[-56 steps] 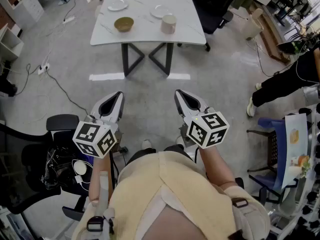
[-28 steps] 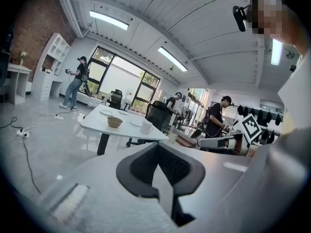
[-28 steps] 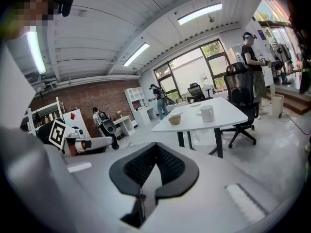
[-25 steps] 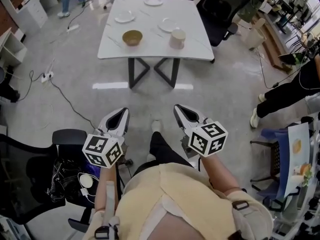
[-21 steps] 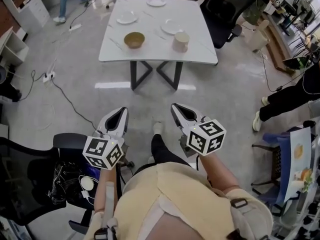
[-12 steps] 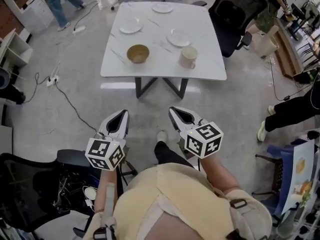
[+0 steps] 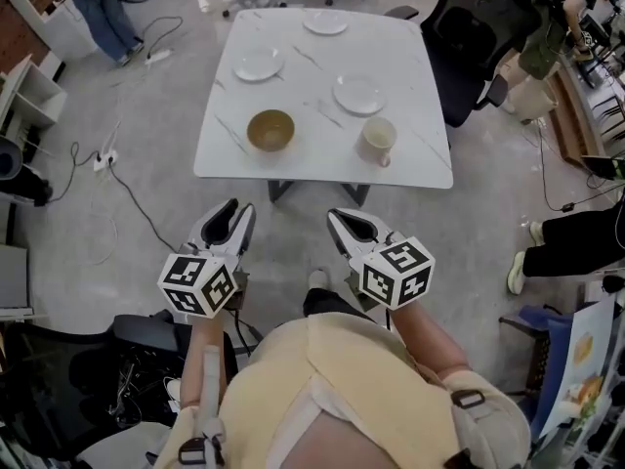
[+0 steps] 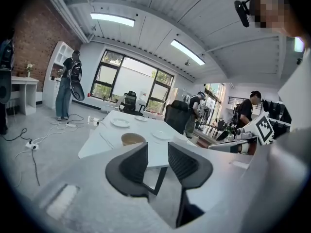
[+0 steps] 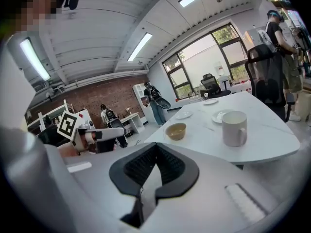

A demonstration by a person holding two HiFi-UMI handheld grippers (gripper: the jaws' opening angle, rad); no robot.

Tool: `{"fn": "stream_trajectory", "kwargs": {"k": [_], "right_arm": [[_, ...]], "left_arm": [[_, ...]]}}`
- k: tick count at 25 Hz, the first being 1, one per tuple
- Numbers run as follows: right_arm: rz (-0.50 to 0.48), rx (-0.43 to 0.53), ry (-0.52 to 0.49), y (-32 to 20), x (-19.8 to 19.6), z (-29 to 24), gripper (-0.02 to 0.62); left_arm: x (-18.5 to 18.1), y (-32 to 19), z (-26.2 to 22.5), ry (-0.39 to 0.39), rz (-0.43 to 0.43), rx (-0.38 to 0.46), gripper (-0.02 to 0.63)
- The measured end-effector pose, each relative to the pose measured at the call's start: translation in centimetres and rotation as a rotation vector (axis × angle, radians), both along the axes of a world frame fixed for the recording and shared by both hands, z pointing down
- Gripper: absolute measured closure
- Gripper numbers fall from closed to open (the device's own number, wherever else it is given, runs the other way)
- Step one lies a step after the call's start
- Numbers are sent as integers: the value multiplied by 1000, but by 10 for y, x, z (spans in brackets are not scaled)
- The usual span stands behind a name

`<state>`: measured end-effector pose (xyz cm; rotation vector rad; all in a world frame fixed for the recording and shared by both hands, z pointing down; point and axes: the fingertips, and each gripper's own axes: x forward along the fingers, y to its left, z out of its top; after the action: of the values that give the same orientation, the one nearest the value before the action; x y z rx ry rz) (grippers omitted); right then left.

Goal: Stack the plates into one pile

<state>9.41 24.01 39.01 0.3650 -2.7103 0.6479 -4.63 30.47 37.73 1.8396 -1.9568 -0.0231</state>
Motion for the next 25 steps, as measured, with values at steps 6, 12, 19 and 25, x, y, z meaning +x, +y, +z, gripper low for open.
{"fn": "stream_trajectory", "kwargs": {"k": [6, 12, 19, 25], "right_arm": [[-9, 4, 8, -32, -14, 4, 592], [-22, -11, 14, -47, -34, 13, 592], [-29, -16, 17, -65, -62, 17, 592], [24, -21, 37, -106, -91, 23, 592]], "left_arm": [[-23, -34, 4, 45, -32, -8, 420], [-45, -55, 12, 125, -55, -6, 393], [-82, -89, 19, 189, -51, -39, 407], [-125, -140, 31, 214, -43, -50, 407]]}}
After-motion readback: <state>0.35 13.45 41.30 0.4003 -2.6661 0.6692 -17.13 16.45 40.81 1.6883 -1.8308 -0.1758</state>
